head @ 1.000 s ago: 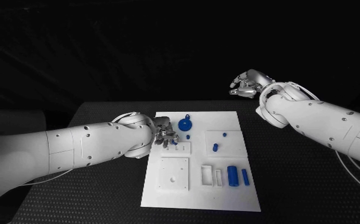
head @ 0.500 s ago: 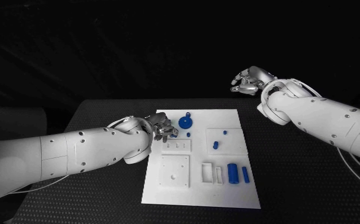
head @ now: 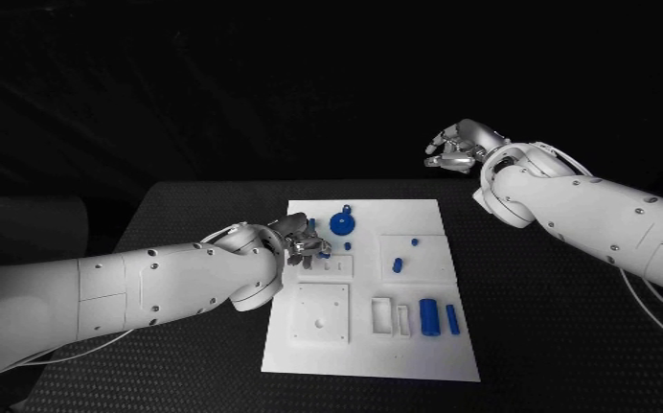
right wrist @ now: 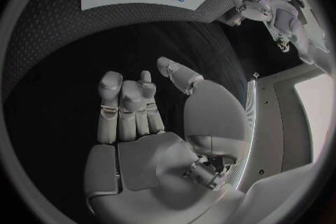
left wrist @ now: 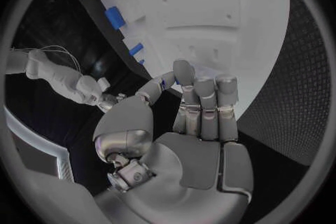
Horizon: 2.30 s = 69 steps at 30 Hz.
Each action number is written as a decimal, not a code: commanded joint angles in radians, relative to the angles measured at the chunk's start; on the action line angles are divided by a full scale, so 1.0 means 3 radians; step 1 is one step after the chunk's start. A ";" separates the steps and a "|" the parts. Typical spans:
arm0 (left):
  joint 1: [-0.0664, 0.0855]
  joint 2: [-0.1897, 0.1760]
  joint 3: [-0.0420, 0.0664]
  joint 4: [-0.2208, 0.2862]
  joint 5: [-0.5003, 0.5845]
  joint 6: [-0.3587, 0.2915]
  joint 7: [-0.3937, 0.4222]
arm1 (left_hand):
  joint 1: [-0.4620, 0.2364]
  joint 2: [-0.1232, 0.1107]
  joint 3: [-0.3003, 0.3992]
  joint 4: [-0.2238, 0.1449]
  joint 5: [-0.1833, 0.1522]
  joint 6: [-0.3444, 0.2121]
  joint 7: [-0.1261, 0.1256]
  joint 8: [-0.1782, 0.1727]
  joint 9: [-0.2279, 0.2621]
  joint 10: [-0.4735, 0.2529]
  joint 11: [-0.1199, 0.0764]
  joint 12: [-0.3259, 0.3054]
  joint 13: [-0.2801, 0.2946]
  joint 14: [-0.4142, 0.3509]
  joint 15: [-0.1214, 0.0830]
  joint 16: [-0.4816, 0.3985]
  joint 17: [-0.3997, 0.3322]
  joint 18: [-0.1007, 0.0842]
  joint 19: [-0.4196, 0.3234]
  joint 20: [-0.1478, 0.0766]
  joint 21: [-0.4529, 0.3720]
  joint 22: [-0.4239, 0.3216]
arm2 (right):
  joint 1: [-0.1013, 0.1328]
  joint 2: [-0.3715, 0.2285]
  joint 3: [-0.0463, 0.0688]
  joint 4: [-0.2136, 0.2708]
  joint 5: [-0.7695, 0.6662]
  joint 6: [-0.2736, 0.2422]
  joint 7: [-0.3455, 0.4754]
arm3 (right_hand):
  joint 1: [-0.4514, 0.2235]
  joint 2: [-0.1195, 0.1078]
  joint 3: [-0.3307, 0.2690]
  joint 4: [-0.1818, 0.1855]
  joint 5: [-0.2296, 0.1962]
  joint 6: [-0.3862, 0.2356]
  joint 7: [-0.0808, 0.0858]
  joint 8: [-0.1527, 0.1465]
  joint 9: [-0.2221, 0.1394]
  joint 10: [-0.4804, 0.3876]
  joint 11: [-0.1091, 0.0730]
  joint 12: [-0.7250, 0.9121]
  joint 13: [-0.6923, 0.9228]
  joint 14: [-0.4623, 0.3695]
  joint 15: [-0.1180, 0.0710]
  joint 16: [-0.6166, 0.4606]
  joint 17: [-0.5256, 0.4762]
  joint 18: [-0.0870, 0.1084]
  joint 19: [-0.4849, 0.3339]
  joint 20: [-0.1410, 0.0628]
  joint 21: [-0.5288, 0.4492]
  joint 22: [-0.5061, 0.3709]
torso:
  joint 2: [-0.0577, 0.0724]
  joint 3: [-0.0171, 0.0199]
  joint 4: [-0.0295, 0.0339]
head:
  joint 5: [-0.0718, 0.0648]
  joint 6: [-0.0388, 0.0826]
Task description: Assemble the parts on the task board
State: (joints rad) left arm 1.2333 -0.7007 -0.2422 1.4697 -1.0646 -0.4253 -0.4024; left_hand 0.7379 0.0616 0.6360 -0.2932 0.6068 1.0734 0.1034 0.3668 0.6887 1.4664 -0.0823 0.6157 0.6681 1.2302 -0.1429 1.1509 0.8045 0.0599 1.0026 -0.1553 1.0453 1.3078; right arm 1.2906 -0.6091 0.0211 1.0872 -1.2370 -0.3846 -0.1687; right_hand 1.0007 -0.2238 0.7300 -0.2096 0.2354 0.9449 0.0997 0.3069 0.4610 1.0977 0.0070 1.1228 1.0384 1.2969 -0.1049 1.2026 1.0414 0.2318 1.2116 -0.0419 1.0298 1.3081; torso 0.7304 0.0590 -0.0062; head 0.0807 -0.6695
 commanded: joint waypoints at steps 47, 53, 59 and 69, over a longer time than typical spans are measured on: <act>-0.0092 0.0134 0.0001 -0.0173 -0.0385 0.0336 -0.0098 | -0.0019 0.0025 0.0039 0.0005 -0.0057 0.0486 -0.0335 0.0039 0.0047 -0.0060 -0.0071 0.0178 0.0037 0.0090 -0.0125 0.0150 0.0002 0.0036 0.0001 -0.0327 0.0124 0.0070 | 0.0001 0.0013 0.0001 0.0037 0.0005 0.0081 -0.0006 | -0.0019 0.0022 -0.0027 0.0012 0.0092 0.0051 0.0062 -0.0021 0.0004 -0.0033 -0.0004 -0.0011 -0.0009 -0.0009 0.0010 -0.0017 0.0009 0.0100 -0.0003 -0.0016 -0.0026 0.0028 | 0.0004 0.0000 -0.0001 | -0.0012 -0.0034; -0.0096 0.0143 0.0001 -0.0174 -0.0386 0.0315 -0.0093 | -0.0023 0.0022 0.0043 0.0018 -0.0177 0.0485 -0.0335 0.0036 0.0053 -0.0073 -0.0071 0.0208 0.0029 0.0084 -0.0131 0.0169 -0.0016 0.0040 0.0006 -0.0328 0.0138 0.0061 | 0.0001 0.0014 0.0001 0.0032 0.0005 0.0083 -0.0006 | -0.0020 0.0023 -0.0028 0.0012 0.0095 0.0051 0.0062 -0.0021 0.0004 -0.0033 -0.0004 -0.0011 -0.0010 -0.0009 0.0010 -0.0017 0.0009 0.0100 -0.0003 -0.0016 -0.0026 0.0029 | 0.0003 0.0001 -0.0001 | -0.0019 -0.0031; -0.0096 0.0152 0.0001 -0.0177 -0.0388 0.0296 -0.0093 | -0.0022 0.0023 0.0046 0.0019 -0.0192 0.0485 -0.0335 0.0035 0.0054 -0.0073 -0.0072 0.0216 0.0027 0.0085 -0.0132 0.0174 -0.0020 0.0041 0.0007 -0.0328 0.0141 0.0060 | 0.0001 0.0016 0.0001 0.0032 0.0005 0.0083 -0.0006 | -0.0020 0.0023 -0.0028 0.0013 0.0098 0.0052 0.0062 -0.0020 0.0005 -0.0033 -0.0004 -0.0011 -0.0010 -0.0009 0.0010 -0.0017 0.0009 0.0100 -0.0003 -0.0016 -0.0026 0.0029 | 0.0003 0.0001 0.0000 | -0.0023 -0.0029; -0.0096 0.0145 0.0001 -0.0172 -0.0397 0.0220 -0.0088 | -0.0017 0.0033 0.0057 0.0018 -0.0172 0.0486 -0.0337 0.0034 0.0056 -0.0074 -0.0074 0.0229 0.0024 0.0087 -0.0135 0.0185 -0.0025 0.0043 0.0009 -0.0329 0.0146 0.0060 | 0.0001 0.0017 0.0001 0.0032 0.0006 0.0082 -0.0006 | -0.0023 0.0023 -0.0030 0.0015 0.0102 0.0053 0.0062 -0.0020 0.0005 -0.0033 -0.0005 -0.0010 -0.0010 -0.0009 0.0009 -0.0017 0.0010 0.0100 -0.0002 -0.0016 -0.0027 0.0029 | 0.0002 0.0000 0.0002 | -0.0023 -0.0023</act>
State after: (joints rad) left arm 1.2049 -0.6581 -0.2422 1.4155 -1.1761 -0.3420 -0.4304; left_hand 0.7311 0.0611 0.6475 -0.2896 0.5523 1.0756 0.1012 0.3701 0.7037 1.4645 -0.0804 0.6807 0.6762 1.2327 -0.1465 1.2043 0.7982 0.0539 1.0025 -0.1552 1.0840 1.3078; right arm 1.2905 -0.6049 0.0210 1.0959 -1.2364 -0.3693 -0.1722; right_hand 0.9988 -0.2219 0.7272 -0.2069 0.2595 0.9470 0.0985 0.3069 0.4610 1.0958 0.0051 1.1228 1.0367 1.2969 -0.1049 1.2027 1.0435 0.2316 1.2112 -0.0369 1.0258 1.3075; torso 0.7310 0.0592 -0.0058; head 0.0733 -0.6762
